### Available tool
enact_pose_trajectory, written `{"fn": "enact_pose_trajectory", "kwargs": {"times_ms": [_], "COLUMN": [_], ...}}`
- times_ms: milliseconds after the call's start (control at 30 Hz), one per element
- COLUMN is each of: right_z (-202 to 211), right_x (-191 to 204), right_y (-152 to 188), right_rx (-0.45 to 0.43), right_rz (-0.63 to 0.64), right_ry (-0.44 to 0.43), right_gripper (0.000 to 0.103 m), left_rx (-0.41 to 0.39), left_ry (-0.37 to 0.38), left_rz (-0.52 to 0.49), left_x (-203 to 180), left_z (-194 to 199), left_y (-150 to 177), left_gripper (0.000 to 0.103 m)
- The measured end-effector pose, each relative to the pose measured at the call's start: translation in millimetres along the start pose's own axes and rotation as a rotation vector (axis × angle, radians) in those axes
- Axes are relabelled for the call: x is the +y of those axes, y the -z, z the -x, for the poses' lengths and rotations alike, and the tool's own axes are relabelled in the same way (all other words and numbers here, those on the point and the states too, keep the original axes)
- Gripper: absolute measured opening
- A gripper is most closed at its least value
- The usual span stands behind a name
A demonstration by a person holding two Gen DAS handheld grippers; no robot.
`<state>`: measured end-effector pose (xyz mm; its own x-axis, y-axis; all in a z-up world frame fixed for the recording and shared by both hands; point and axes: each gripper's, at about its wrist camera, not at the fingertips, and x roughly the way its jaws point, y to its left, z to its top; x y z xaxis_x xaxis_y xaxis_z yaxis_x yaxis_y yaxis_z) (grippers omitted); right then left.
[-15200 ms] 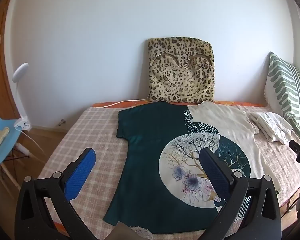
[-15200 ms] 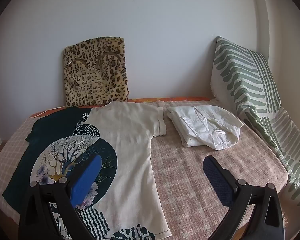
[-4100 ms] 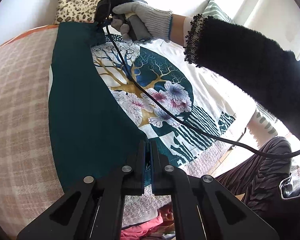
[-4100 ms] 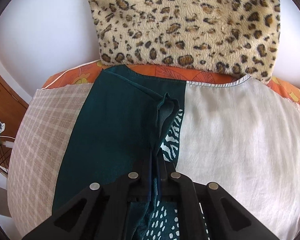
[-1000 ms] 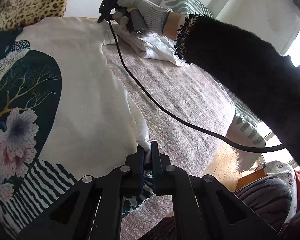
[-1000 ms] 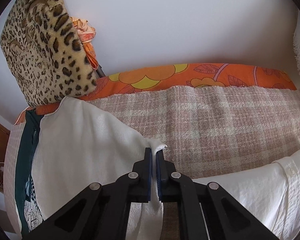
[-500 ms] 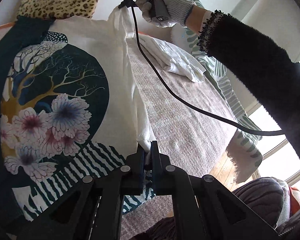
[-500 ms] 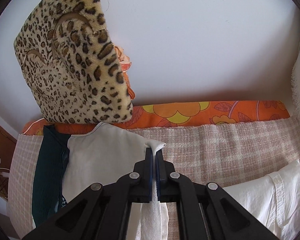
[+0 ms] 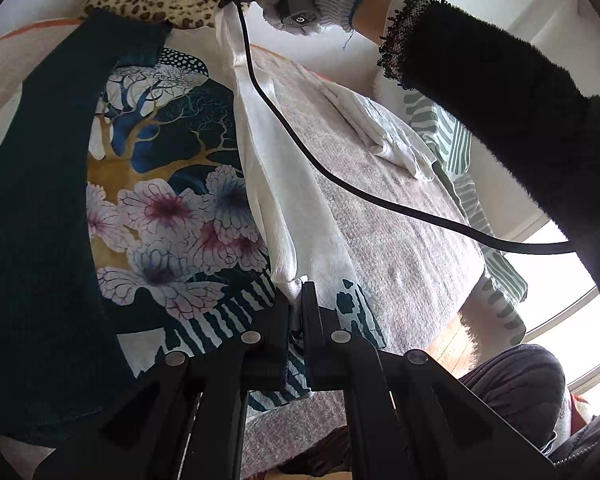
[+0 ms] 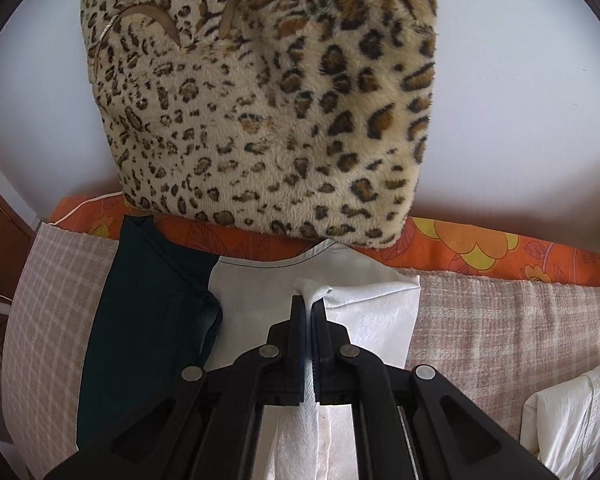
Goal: Fold small clothes
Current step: 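Fold the cream side panel over toward the green fold with both tools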
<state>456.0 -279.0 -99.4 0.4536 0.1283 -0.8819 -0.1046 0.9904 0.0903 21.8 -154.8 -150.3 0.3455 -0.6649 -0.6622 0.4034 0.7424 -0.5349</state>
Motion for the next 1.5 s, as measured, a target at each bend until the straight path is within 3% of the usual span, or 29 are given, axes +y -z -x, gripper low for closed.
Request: {"fn": "enact_pose_trajectory", "kwargs": {"times_ms": [367, 767, 867, 967, 1000, 1167, 1300, 1367, 1500], "right_z": [-33.3, -47.1, -53.5, -48.4, -44.3, -22.7, -9.4, -8.7, -16.8], "right_x": [61.5, 88.5, 92.3, 89.6, 87.4, 72.8, 53.5, 46.9, 60.9], "right_y": [-2.4, 0.9, 1.2, 1.7, 2.3, 12.1, 26.3, 34.4, 54.3], "right_rx": [0.039, 0.041, 0.067, 0.057, 0.054, 0.072, 0.101, 0.136, 0.175], "right_rz": [0.057, 0.061, 0.068, 0.066, 0.068, 0.108, 0.117, 0.109, 0.185], "right_ry": [-0.010, -0.024, -0.049, -0.048, -0.065, -0.106, -0.128, -0.167, -0.146], "right_gripper": [0.000, 0.000, 0.009, 0.045, 0.053, 0.056, 0.058, 0.059, 0.059], "left_rx": [-0.023, -0.027, -0.019, -0.014, -0.013, -0.033, 0.002, 0.009, 0.014], "left_ry": [-0.012, -0.017, -0.011, -0.016, -0.013, -0.009, 0.015, 0.032, 0.060], "left_rz": [0.072, 0.080, 0.096, 0.126, 0.138, 0.150, 0.144, 0.158, 0.194], "left_x": [21.7, 26.3, 29.2, 33.5, 35.3, 33.6, 29.6, 29.5, 29.9], "left_z": [19.9, 28.6, 29.4, 31.0, 31.6, 34.2, 32.4, 33.5, 36.1], "left_y": [7.5, 15.8, 15.3, 11.9, 10.6, 7.3, 7.3, 8.4, 6.5], "left_gripper": [0.004, 0.003, 0.003, 0.011, 0.012, 0.033, 0.035, 0.048, 0.048]}}
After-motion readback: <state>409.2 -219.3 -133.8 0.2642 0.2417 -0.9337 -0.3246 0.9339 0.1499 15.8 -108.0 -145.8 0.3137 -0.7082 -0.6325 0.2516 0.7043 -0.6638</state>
